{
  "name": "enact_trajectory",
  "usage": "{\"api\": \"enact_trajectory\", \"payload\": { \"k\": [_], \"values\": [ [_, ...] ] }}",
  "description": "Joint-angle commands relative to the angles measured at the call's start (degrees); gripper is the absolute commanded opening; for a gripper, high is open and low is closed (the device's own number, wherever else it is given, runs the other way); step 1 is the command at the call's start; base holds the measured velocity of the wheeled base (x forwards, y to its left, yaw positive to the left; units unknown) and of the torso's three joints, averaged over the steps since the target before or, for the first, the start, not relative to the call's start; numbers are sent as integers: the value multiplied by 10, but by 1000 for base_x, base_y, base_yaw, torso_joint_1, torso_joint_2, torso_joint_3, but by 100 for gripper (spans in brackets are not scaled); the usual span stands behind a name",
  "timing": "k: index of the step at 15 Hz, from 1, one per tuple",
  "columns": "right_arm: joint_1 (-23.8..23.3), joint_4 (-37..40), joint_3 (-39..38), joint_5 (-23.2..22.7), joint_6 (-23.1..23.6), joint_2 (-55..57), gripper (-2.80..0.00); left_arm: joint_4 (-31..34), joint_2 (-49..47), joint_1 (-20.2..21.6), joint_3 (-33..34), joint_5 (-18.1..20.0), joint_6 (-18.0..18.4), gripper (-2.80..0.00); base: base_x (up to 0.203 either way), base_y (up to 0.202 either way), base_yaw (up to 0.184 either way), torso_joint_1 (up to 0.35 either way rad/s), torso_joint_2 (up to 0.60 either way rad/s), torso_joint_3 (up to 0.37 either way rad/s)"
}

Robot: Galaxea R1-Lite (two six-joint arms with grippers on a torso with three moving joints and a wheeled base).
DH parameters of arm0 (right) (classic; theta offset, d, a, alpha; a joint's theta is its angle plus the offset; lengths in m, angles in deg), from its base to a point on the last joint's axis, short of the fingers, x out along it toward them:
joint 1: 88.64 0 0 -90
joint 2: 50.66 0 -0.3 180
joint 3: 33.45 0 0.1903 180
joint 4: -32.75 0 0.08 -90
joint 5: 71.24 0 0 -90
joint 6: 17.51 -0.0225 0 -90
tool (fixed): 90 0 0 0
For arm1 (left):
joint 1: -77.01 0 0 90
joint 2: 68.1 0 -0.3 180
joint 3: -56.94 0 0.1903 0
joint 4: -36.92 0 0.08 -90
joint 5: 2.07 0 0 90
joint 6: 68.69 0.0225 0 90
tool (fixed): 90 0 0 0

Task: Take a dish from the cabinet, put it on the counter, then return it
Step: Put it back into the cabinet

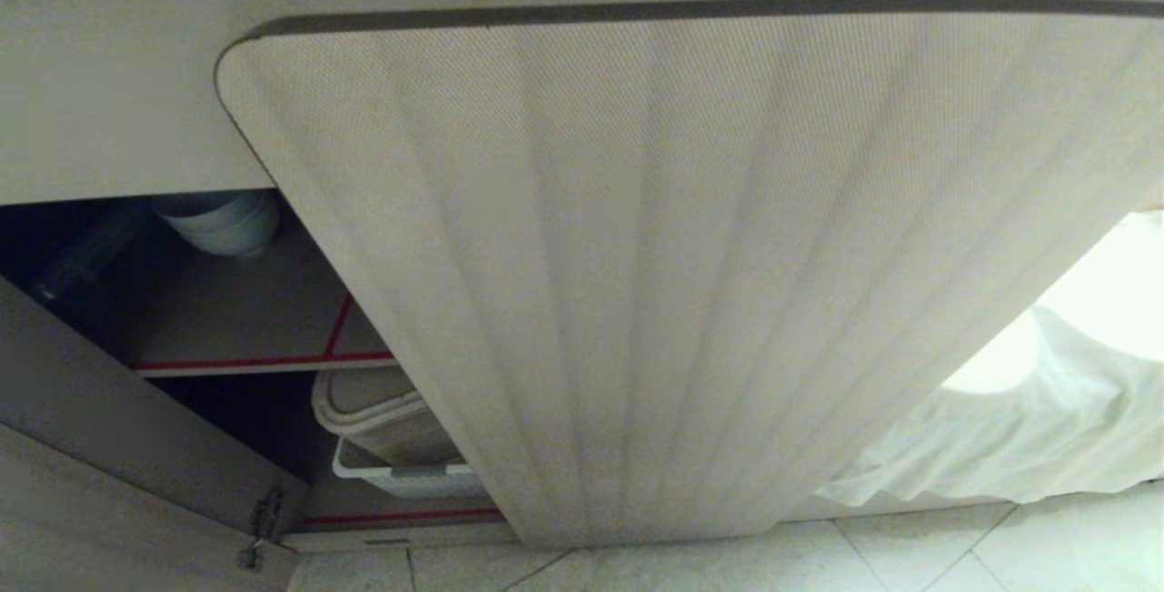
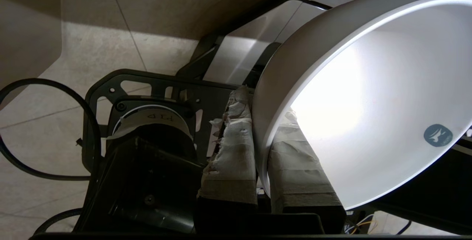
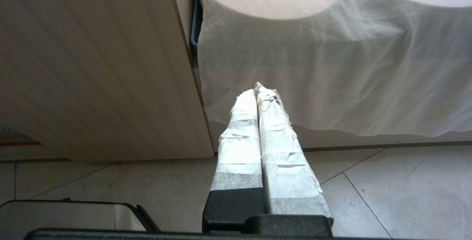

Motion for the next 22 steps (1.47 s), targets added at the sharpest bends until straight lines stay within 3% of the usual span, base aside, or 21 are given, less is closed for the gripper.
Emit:
{"api": "enact_trajectory", "payload": {
  "k": [1, 6, 9, 13, 16, 22],
  "values": [
    [0, 0, 0, 0, 0, 0, -280, 3, 9, 0, 14, -1, -9, -280, 0, 0, 0, 0, 0, 0],
    [0, 0, 0, 0, 0, 0, -280, -19, 14, 0, 44, -4, -100, -280, 0, 0, 0, 0, 0, 0],
    [0, 0, 0, 0, 0, 0, -280, -86, 11, 1, 80, -8, -138, -280, 0, 0, 0, 0, 0, 0],
    [0, 0, 0, 0, 0, 0, -280, -160, -16, 1, 116, -21, -232, -280, 0, 0, 0, 0, 0, 0],
    [1, 0, 0, 0, 0, 0, -280, -223, -36, 7, 131, -31, -279, -280, 0, 0, 0, 0, 0, 0],
    [0, 0, 0, 0, 0, 0, -280, -321, -118, 115, 132, -24, -286, -280, 0, 0, 0, 0, 0, 0]
  ]
}}
